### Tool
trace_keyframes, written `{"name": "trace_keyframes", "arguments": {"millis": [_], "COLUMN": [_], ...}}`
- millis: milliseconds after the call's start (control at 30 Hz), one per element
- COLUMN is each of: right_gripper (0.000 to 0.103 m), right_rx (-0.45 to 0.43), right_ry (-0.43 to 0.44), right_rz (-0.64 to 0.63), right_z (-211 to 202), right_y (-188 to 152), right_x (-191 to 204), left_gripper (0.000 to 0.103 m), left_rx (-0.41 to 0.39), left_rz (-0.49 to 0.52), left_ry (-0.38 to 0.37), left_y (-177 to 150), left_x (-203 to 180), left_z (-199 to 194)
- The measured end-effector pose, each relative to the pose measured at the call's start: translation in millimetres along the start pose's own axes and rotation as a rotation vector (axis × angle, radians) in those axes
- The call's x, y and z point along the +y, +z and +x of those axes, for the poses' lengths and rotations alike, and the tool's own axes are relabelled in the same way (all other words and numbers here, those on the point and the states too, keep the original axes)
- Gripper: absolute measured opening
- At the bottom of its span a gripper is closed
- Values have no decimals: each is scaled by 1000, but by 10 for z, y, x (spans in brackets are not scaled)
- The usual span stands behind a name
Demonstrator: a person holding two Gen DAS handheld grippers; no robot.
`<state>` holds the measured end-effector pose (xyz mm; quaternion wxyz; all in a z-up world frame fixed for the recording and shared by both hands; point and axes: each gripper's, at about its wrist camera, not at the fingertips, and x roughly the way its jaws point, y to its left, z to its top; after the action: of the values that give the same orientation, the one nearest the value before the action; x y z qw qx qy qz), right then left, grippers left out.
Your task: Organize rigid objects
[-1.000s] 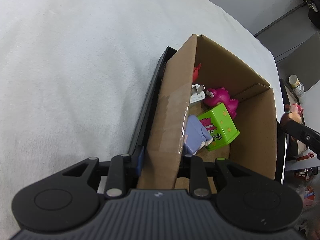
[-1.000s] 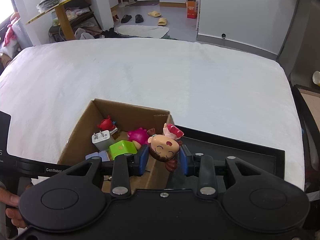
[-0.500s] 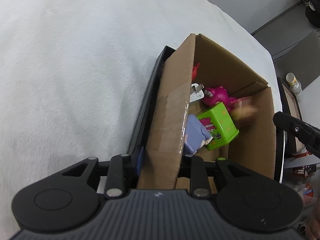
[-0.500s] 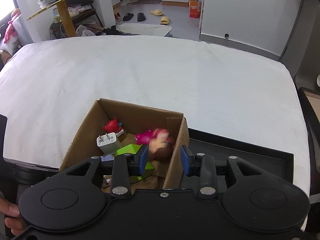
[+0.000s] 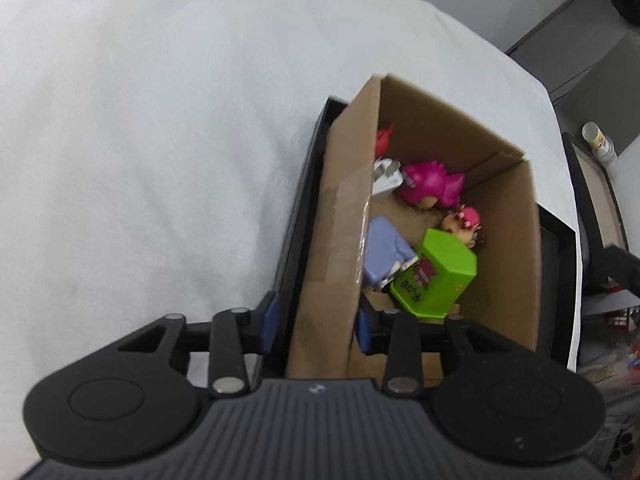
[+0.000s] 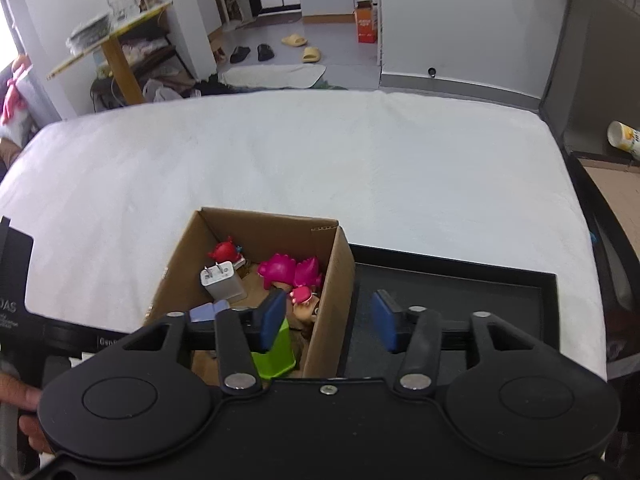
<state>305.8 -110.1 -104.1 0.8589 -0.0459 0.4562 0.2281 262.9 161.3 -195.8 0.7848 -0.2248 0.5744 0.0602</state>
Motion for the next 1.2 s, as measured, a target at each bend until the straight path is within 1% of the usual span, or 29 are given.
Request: {"name": "trace_keyframes", "arguments": {"millis": [100, 167, 300, 333, 367, 567, 633, 700, 767, 900, 1033, 1133, 1200], "right_gripper": [56, 60, 72, 76, 77, 89, 96, 99, 103, 103, 103, 103, 103], "right_rx": [-4, -2, -20, -28, -36, -84, -107, -126, -141, -173, -182, -194, -194], "right_ry": [6, 9, 6, 3, 1, 0, -3, -9, -3, 8, 5, 10, 10], "right_rz": [45, 79, 118, 123, 129, 178, 189, 197, 198, 192, 182, 178, 181], "right_z": [-177, -268, -479, -530, -583, -894, -1011, -1117, -1215, -1409, -1590, -1735, -1825], "right_y": [-28, -60, -138, -155, -169, -255, -277, -295, -316, -385, -476, -564, -629], "right_x": [-102, -165, -254, -264, -280, -374, -395, -400, -398, -384, -358, -326, -320], "left_gripper": [44, 50, 59, 63, 66, 76, 77, 79, 83, 87, 91, 93, 95], "left_rx": [-19, -34, -58, -64, -70, -129, -152, -176, -193, -237, -270, -308, -339], "left_rz": [46, 92, 170, 187, 201, 259, 273, 286, 292, 314, 307, 331, 336], "left_ry": [-1, -2, 1, -1, -1, -1, -1, 6, 3, -6, -9, -2, -12], "left_y": [57, 77, 80, 73, 54, -95, -177, -271, -375, -640, -874, -1091, -1241], "left_x": [-130, -251, -475, -520, -582, -842, -904, -970, -1013, -1107, -1133, -1159, -1185], "left_z": [-227, -395, -738, -825, -918, -1450, -1623, -1780, -1920, -2160, -2322, -2522, -2654]}}
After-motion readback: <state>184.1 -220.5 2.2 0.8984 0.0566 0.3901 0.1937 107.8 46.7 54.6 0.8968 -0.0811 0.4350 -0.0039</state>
